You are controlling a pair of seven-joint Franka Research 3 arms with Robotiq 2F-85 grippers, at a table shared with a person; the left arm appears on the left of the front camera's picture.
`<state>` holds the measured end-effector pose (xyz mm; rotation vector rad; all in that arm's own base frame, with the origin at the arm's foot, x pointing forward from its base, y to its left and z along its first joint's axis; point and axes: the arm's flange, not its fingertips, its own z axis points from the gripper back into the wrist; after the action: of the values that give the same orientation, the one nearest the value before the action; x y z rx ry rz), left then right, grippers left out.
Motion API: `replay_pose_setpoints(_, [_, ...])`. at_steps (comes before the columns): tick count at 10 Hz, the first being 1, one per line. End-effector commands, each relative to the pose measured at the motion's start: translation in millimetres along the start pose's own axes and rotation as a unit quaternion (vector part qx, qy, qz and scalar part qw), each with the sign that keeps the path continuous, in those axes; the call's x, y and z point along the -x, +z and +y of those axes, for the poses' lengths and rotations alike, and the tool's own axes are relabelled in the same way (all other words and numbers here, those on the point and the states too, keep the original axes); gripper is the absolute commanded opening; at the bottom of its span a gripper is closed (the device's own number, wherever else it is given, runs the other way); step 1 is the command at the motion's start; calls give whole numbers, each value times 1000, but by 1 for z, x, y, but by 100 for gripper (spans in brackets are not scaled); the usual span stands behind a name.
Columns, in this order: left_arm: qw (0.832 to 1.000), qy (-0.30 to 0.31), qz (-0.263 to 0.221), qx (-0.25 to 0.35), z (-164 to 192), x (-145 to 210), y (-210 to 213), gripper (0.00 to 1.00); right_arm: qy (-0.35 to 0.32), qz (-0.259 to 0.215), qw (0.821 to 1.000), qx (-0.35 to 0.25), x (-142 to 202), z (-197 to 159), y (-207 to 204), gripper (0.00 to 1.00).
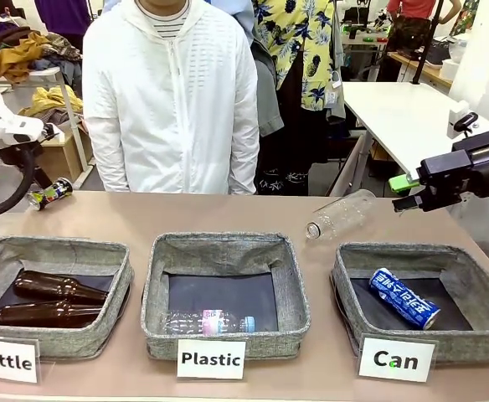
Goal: Sort the can waste into the basket.
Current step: Pick up the can waste from the table and place it in the right Fabric basket.
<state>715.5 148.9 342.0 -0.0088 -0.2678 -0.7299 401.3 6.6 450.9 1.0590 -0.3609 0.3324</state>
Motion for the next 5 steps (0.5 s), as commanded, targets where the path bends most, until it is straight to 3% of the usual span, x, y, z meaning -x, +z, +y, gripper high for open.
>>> replay_pose_setpoints(1, [999, 15, 23, 17, 16, -12, -7, 100, 6, 4, 1000, 1, 0, 1, 3, 100])
replay_pose_setpoints(5, [999, 1, 29, 34, 22, -6, -26, 100, 6, 4, 1000, 1, 0, 1, 3, 100])
